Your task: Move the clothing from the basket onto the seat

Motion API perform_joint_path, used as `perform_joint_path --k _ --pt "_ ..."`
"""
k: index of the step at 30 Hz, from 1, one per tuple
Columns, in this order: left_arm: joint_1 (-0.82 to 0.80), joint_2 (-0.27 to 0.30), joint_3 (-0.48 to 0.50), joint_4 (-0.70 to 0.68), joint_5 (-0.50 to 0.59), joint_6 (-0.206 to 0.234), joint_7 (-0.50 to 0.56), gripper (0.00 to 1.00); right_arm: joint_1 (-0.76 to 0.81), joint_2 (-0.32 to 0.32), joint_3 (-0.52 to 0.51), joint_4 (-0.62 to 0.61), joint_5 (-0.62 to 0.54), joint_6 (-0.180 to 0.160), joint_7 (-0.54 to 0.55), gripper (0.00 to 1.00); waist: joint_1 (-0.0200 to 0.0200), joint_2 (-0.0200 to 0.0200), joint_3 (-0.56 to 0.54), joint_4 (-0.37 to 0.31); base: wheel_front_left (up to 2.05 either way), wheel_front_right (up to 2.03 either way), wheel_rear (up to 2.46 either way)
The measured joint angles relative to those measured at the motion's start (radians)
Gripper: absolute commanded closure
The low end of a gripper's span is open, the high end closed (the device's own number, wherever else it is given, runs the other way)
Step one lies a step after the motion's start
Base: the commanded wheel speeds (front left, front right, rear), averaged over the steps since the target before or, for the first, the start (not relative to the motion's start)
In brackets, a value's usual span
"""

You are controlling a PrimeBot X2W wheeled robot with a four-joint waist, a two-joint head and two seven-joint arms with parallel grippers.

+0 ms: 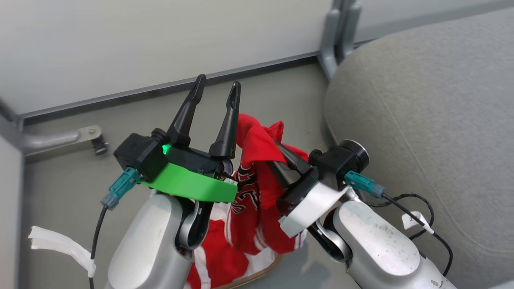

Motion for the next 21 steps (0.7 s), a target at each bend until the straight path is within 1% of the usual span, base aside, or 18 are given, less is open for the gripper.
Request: perform_joint_path --k 7,12,17,21 --pt "0.009 0.000 0.011 0.009 0.048 -0.003 0.000 0.00 0.006 -0.001 -0.023 -0.032 0.010 0.000 0.000 1.00 0.0000 0.0000 0.020 -0.136 0.00 0.00 0.00" --pt "0.011 -0.001 -0.005 0.022 0.073 -0.005 0.000 0.00 0.018 -0.001 -0.049 -0.049 0.018 0.000 0.000 1.00 0.0000 0.0001 0.034 -0.239 0.00 0.00 0.00" --pt "-0.001 -0.002 -0.074 0.059 0.088 -0.005 0.000 0.00 0.039 -0.002 -0.149 -0.079 0.001 0.000 0.000 1.00 0.0000 0.0001 0.056 -0.319 0.00 0.00 0.00" --pt "-0.022 -0.001 -0.123 0.092 0.108 -0.005 0.000 0.00 0.067 -0.002 -0.210 -0.110 -0.024 0.000 0.000 1.00 0.0000 0.0001 0.091 -0.352 0.00 0.00 0.00"
